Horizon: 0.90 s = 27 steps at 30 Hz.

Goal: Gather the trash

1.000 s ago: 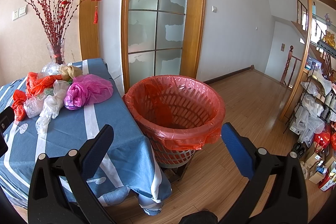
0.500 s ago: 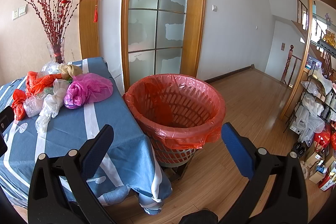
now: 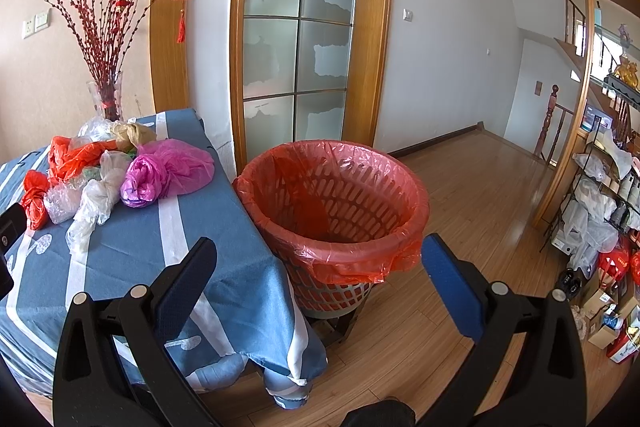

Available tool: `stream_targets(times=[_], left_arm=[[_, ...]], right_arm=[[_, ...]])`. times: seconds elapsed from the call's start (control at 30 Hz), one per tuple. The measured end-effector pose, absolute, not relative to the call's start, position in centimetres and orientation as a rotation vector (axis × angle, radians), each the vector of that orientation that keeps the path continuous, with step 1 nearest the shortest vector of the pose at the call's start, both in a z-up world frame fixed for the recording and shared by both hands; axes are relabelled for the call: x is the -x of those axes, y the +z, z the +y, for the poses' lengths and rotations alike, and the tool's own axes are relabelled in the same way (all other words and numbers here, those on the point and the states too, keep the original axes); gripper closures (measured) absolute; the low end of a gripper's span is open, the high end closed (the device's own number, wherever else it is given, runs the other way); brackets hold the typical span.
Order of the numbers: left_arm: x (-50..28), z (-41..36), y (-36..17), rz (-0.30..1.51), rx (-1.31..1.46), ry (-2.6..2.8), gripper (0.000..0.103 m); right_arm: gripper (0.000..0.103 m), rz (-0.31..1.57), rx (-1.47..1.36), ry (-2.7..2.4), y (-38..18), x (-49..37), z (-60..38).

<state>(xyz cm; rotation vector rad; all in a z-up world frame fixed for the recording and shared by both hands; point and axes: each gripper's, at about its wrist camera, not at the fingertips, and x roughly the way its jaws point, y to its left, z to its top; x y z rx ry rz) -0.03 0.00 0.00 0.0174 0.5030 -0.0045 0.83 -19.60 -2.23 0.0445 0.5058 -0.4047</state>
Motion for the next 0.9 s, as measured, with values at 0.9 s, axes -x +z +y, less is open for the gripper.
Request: stream_targets(times=[0.9], left_arm=[[-0.5, 0.1, -0.8, 0.523, 0.012, 0.002, 0.004]], right_arm=[[0.002, 0.531, -0.053, -0.396, -2.4, -1.8, -19.6]])
